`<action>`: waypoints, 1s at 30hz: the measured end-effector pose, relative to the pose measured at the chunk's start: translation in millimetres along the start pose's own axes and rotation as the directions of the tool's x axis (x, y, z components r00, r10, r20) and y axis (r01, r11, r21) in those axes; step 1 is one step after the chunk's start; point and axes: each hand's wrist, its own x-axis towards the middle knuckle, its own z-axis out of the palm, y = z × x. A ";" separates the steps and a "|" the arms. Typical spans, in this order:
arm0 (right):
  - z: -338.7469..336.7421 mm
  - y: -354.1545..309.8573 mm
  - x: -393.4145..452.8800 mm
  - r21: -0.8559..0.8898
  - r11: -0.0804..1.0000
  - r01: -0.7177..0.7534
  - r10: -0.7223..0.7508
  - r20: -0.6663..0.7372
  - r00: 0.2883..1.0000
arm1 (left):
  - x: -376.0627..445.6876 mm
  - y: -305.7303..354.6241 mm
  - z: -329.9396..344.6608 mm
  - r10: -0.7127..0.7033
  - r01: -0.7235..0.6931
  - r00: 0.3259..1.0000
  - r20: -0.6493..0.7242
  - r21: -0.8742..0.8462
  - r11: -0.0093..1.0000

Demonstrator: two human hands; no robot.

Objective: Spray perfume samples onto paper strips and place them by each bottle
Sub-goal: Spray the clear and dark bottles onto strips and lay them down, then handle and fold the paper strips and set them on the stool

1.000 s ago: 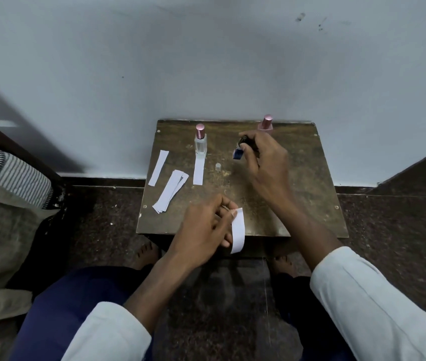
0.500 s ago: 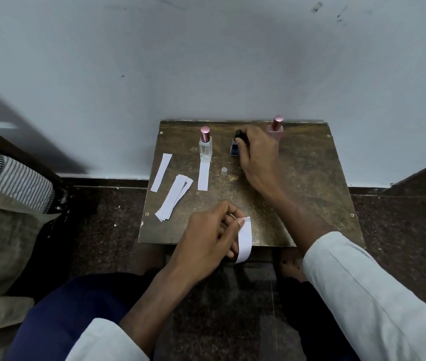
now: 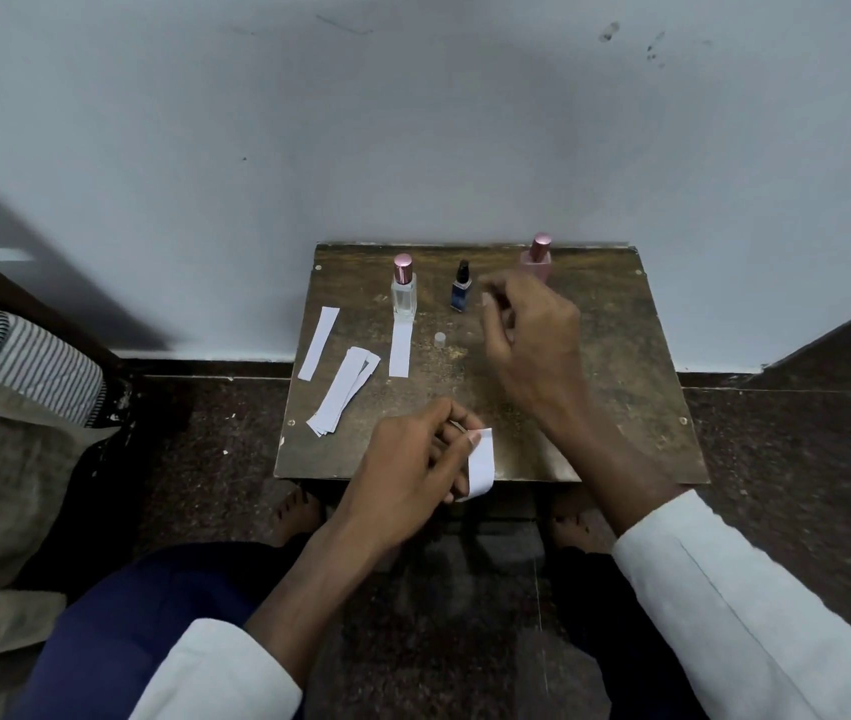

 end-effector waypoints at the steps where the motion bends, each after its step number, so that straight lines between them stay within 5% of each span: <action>1: -10.3 -7.4 -9.0 0.043 0.998 -0.053 0.050 0.068 0.996 | 0.3 0.6 -0.5 0.011 -0.011 1.000 0.000 0.001 1.000; 5: -50.4 -26.1 -44.6 0.145 0.942 -0.304 0.189 0.519 0.834 | -2.3 1.0 -4.3 0.065 -0.064 0.998 -0.015 0.040 0.997; 8: -74.9 -35.3 -73.3 0.169 0.914 -0.368 0.187 0.629 0.755 | -9.2 0.5 -6.0 0.087 -0.084 0.996 -0.037 0.054 0.995; 16: -110.1 -55.8 -126.6 0.259 0.795 -0.549 0.310 0.603 0.735 | -44.8 17.1 -3.8 0.089 -0.098 0.979 0.185 0.041 0.994; 23: -149.5 -98.8 -145.2 0.347 0.700 -0.625 0.485 0.412 0.771 | -99.1 52.1 -22.6 -0.010 0.003 0.959 0.284 0.024 1.000; 25: -163.3 -114.1 -150.7 0.596 0.470 -0.651 0.468 0.457 0.757 | -120.4 60.0 -28.3 -0.036 0.041 0.970 0.240 -0.015 0.999; 28: -177.0 -123.6 -160.5 0.766 -0.088 -0.637 0.412 0.610 0.677 | -151.1 64.3 -26.9 -0.059 0.081 0.988 0.141 -0.158 0.984; 29: -177.0 -121.0 -164.6 0.727 -0.126 -0.675 0.421 0.655 0.627 | -158.8 63.0 -24.6 -0.087 0.104 0.991 0.101 -0.175 0.979; 30: -174.1 -113.4 -171.9 0.663 0.012 -0.748 0.469 0.657 0.590 | -165.5 58.8 -22.0 -0.128 0.136 0.990 0.068 -0.144 0.980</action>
